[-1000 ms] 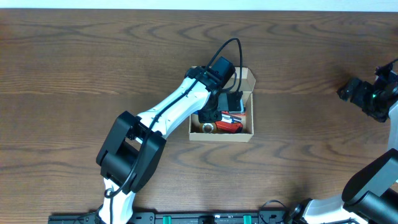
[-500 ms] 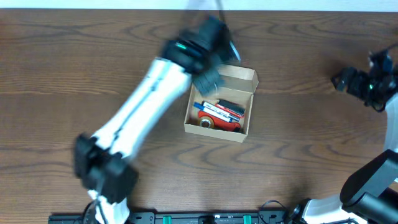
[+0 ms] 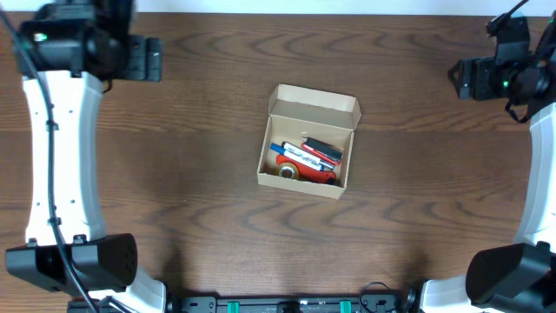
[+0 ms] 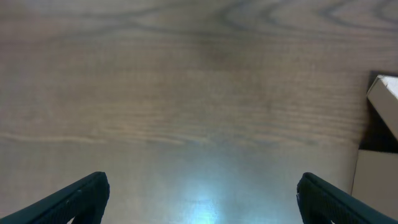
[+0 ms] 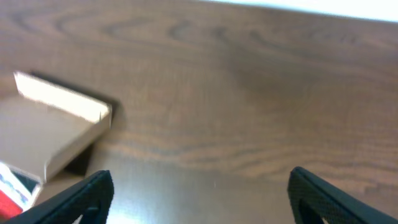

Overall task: Pack container
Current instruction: 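Raise the left arm away from the box, then move both grippers inward to the box's side flaps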

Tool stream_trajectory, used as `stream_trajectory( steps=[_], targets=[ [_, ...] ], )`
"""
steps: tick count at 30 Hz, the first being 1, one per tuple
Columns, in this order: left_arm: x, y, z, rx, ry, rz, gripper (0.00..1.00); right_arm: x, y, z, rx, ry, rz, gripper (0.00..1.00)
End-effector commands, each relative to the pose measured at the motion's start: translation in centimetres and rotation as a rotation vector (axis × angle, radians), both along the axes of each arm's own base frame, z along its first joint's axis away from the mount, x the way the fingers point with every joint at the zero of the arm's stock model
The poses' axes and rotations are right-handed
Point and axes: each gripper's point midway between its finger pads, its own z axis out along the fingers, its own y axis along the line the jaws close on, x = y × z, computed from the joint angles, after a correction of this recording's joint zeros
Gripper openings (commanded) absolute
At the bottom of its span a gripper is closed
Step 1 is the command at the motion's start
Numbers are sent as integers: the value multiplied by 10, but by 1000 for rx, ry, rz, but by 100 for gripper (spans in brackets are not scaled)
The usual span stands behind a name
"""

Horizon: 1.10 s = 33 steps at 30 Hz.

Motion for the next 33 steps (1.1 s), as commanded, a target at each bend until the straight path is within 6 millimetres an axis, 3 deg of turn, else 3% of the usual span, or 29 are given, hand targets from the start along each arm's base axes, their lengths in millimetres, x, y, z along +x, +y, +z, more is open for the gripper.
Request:
stream_trajectory(
  steps=[1, 5, 12, 16, 18, 20, 23, 28, 33],
  targets=[
    [-14, -11, 3, -45, -5, -58, 96, -9, -5, -3, -21, 40, -53, 80],
    [-31, -13, 2, -58, -65, -30, 96, -19, -10, -21, -18, 77, -129, 79],
    [-81, -24, -41, -104, -112, -40, 96, -42, -3, -53, -11, 55, -150, 81],
    [-91, -26, -55, -123, -98, -34, 96, -47, -5, -68, 82, 95, -269, 81],
    [-95, -31, -66, -159, -52, -30, 95, -48, -8, -80, 157, 118, -375, 71],
    [-97, -35, -80, -204, -4, -18, 95, -49, -8, -97, 233, 148, -460, 47],
    [-96, -50, -102, -330, 66, -25, 95, -48, 4, -123, 344, 200, -488, 27],
    [-87, -77, -124, -532, 153, -82, 95, -46, 30, -157, 515, 286, -438, 25],
    [-73, -101, -135, -695, 186, -149, 95, -44, 46, -175, 629, 357, -404, 12]
  ],
)
